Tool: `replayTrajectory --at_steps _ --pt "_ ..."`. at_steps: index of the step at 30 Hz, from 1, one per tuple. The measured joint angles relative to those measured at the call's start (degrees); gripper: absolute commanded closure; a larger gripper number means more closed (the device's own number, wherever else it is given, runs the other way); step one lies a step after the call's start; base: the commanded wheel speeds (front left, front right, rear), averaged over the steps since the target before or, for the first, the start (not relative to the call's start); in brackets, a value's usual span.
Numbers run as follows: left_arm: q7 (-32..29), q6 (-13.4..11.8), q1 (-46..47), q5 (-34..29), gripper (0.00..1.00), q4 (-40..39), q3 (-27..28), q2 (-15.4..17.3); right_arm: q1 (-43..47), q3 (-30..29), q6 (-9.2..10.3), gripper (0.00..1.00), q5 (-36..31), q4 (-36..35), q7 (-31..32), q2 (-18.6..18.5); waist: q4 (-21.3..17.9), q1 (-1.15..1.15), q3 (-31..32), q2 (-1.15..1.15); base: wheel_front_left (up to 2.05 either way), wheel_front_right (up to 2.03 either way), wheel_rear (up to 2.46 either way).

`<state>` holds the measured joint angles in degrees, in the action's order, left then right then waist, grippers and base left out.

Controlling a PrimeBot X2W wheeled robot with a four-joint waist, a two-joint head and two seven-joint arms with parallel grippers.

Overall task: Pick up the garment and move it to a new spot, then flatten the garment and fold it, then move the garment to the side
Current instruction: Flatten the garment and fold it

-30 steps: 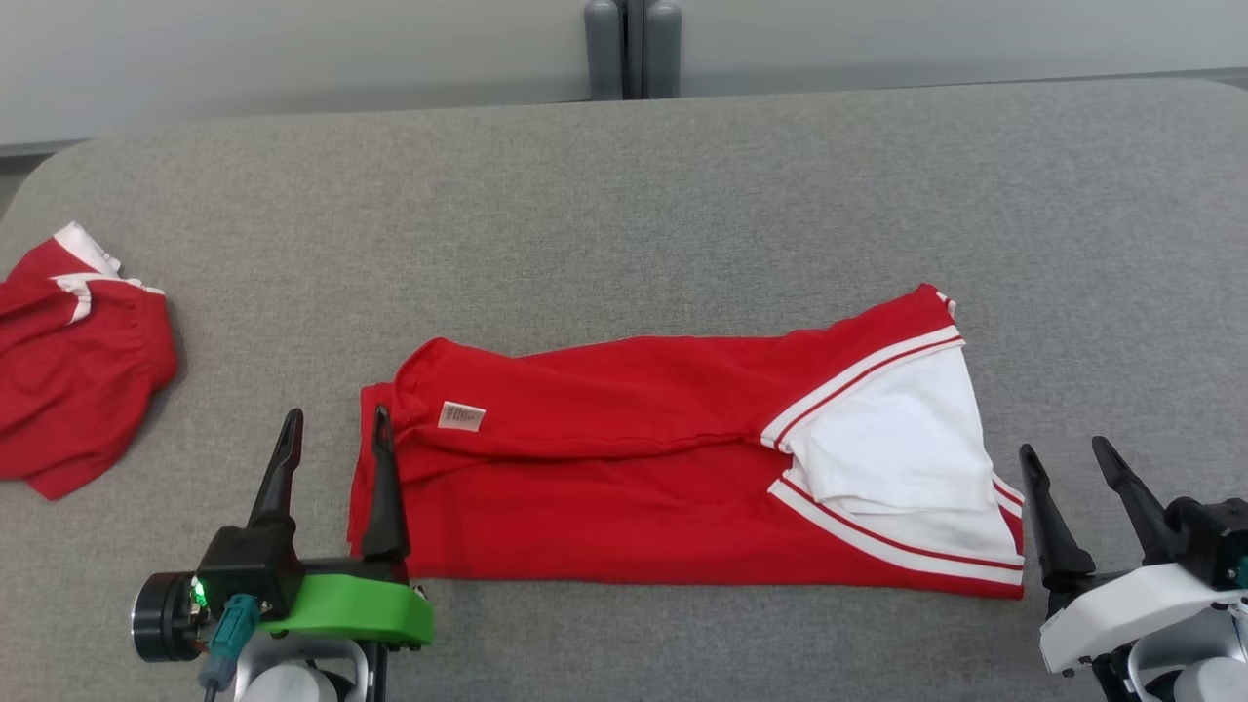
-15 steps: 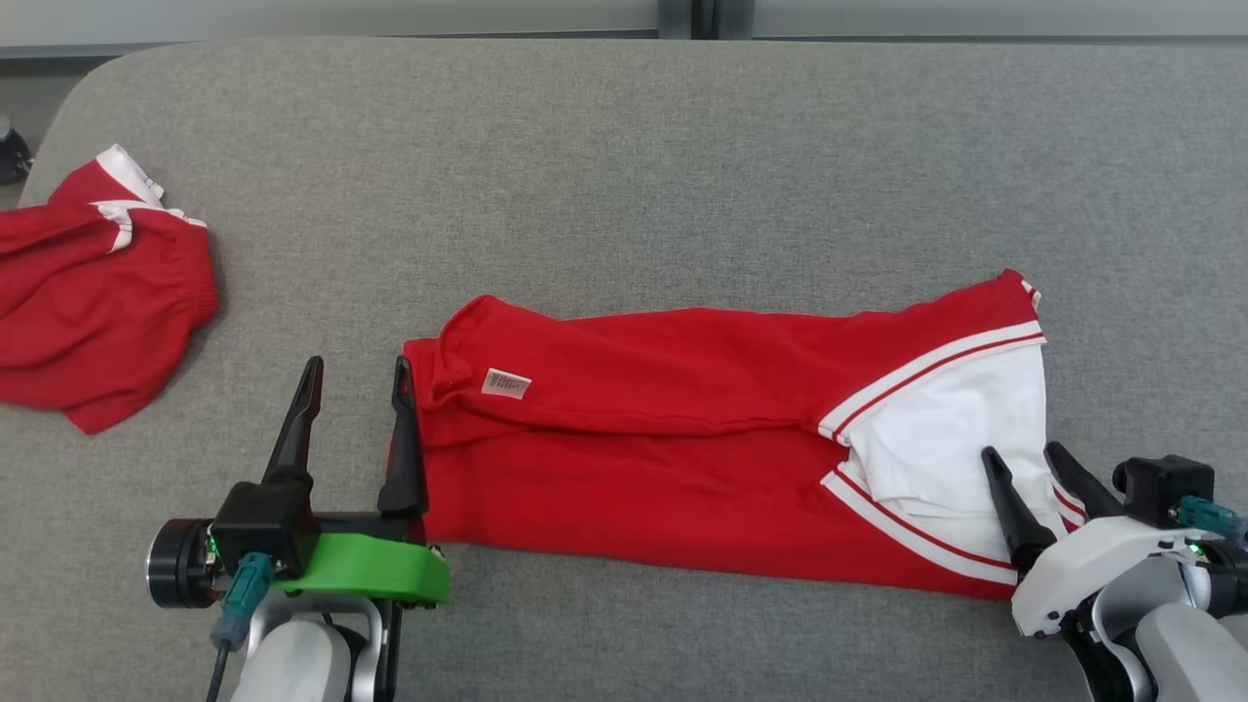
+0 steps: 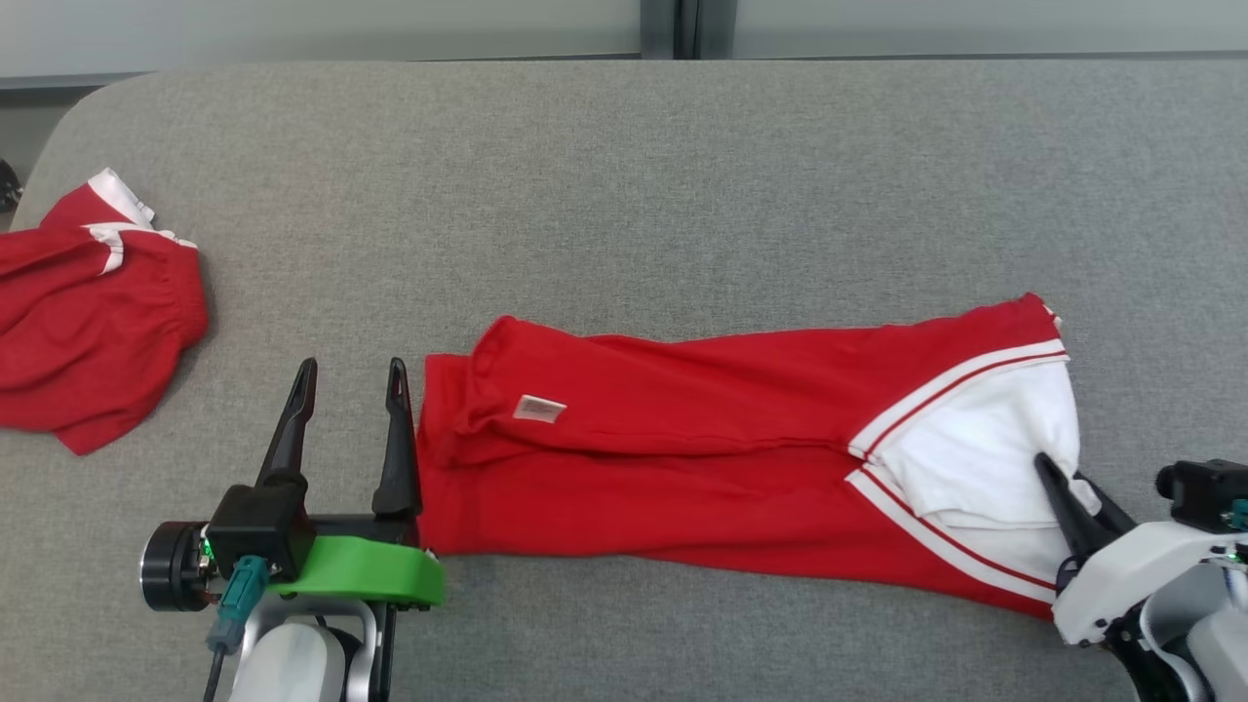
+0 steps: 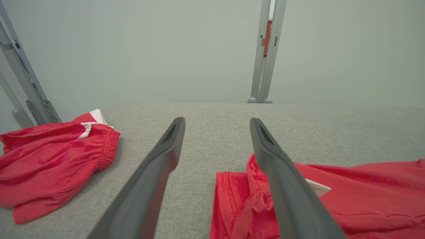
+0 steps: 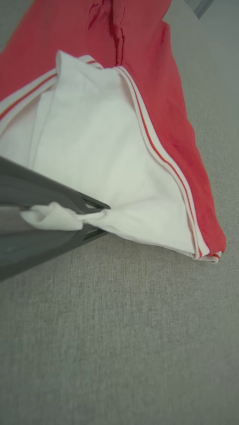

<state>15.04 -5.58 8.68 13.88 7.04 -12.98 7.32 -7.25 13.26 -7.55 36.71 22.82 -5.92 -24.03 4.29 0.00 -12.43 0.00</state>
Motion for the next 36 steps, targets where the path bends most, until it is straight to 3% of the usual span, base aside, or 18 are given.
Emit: replayTrajectory --at_steps 9,14,19,23,28,36 --pt "0.0 0.6 -1.6 -0.6 0.0 0.4 0.7 -0.4 3.5 -4.2 0.01 1.0 -0.3 -1.5 1.8 -6.3 -1.7 0.0 2.5 0.0 0.0 0.0 0.0" --pt "0.0 1.1 -2.3 -0.6 0.0 0.6 0.8 -0.6 3.0 -3.0 0.01 1.0 -1.5 -7.7 5.7 -8.6 -2.4 0.0 4.0 0.0 0.0 0.0 0.0" --pt "0.0 1.5 -2.5 -0.6 0.0 0.8 0.8 -0.8 -0.7 0.5 0.02 1.0 -4.0 -17.4 11.4 -8.6 -2.5 0.0 5.0 0.0 0.0 0.0 0.0" --pt "0.0 1.7 -2.5 -0.9 0.0 0.8 0.8 -0.9 -4.7 5.4 0.02 1.0 -4.9 -23.0 15.3 -5.8 -1.8 0.0 5.0 0.0 0.0 0.0 0.0" --pt "0.0 2.1 -2.0 -1.0 0.0 0.8 0.5 -1.1 -10.1 13.0 0.03 1.0 -3.8 -24.2 17.1 0.8 -0.7 0.0 4.1 0.0 0.0 0.0 0.0" --pt "0.0 2.6 0.3 -1.3 0.0 1.0 -0.1 -2.2 -18.2 23.5 0.03 1.0 -1.6 -14.3 15.0 12.4 1.4 0.0 1.2 0.0 0.0 0.0 0.0"
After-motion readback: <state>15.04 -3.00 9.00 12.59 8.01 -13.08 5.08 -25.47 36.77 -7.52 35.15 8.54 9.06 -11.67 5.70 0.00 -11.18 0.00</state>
